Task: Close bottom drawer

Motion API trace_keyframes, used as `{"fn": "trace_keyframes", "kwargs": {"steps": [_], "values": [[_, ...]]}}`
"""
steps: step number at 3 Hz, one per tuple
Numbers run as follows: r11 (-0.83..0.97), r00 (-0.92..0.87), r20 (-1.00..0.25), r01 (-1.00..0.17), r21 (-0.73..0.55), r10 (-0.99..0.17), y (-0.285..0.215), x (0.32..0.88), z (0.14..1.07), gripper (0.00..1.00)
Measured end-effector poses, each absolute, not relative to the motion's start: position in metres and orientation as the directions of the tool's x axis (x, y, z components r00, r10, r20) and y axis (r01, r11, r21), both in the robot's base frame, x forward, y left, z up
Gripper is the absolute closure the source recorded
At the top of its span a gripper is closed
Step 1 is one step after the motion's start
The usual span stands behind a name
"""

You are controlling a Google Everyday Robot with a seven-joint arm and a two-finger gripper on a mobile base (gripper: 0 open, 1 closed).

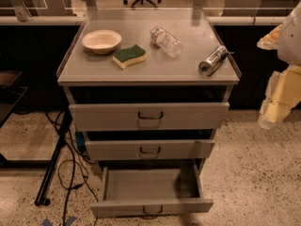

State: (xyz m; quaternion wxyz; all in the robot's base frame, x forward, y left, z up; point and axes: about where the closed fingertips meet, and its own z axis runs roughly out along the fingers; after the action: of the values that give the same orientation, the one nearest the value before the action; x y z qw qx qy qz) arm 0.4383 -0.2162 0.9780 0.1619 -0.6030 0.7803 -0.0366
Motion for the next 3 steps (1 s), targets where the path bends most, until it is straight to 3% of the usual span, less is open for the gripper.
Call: {"fn": "trace_keyframes", "kwargs": {"steps": [3], "values": [[0.265,-0.208,-0.288,-0.949,-0.173,-0.935,-0.215,0.427,0.909,0.00]]}}
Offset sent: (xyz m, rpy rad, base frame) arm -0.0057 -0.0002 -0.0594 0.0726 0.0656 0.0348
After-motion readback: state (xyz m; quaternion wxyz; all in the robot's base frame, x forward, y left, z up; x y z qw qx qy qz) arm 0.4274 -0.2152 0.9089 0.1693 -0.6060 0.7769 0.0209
